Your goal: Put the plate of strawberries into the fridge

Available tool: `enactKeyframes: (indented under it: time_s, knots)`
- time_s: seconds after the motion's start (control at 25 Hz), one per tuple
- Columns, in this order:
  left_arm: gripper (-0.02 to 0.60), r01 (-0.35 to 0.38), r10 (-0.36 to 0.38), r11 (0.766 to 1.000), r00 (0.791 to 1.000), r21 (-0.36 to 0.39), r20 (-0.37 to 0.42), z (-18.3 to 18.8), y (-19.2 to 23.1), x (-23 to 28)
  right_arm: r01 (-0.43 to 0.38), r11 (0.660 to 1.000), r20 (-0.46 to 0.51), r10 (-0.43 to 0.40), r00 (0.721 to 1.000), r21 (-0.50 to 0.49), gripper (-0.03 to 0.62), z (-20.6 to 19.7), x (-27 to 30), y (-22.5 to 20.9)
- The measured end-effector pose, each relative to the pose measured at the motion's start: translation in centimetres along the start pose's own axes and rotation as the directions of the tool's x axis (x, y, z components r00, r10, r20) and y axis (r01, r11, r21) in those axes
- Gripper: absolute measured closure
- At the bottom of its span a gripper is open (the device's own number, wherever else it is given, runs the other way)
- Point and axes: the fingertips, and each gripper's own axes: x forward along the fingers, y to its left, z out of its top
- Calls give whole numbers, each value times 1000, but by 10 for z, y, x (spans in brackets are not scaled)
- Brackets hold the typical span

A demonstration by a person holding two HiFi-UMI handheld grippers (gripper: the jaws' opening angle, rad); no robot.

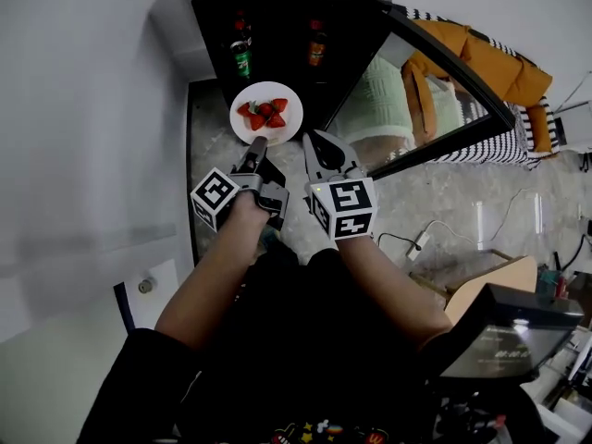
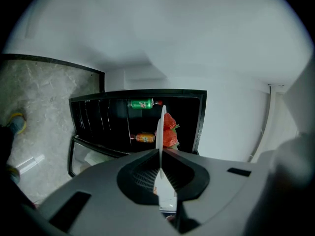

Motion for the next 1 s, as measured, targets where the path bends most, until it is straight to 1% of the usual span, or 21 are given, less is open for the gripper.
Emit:
enactKeyframes:
  time_s: [0.16,0.52,0.64,0.8,1.0]
  knots:
    - [565,0,-1,1000,1000,-10,-16,8,1,14,11,1000,-10,-11,1000,12,588,-3,13,-2]
    - [565,-45,45,999,999,-3,-27,17,10,43,27,999,-7,-27,1000,40,588,1,40,-26]
    - [565,-50,50,999,998,1,-24,16,13,62,10,999,-6,-9,1000,34,588,1,54,-36]
    - [565,-66,66,998,998,-4,5,19,27,88,-35,998,-26,36,999,43,588,-9,74,-50]
    - [565,-78,79,997,996,-15,40,20,39,119,-66,997,-42,68,997,35,588,-17,98,-66]
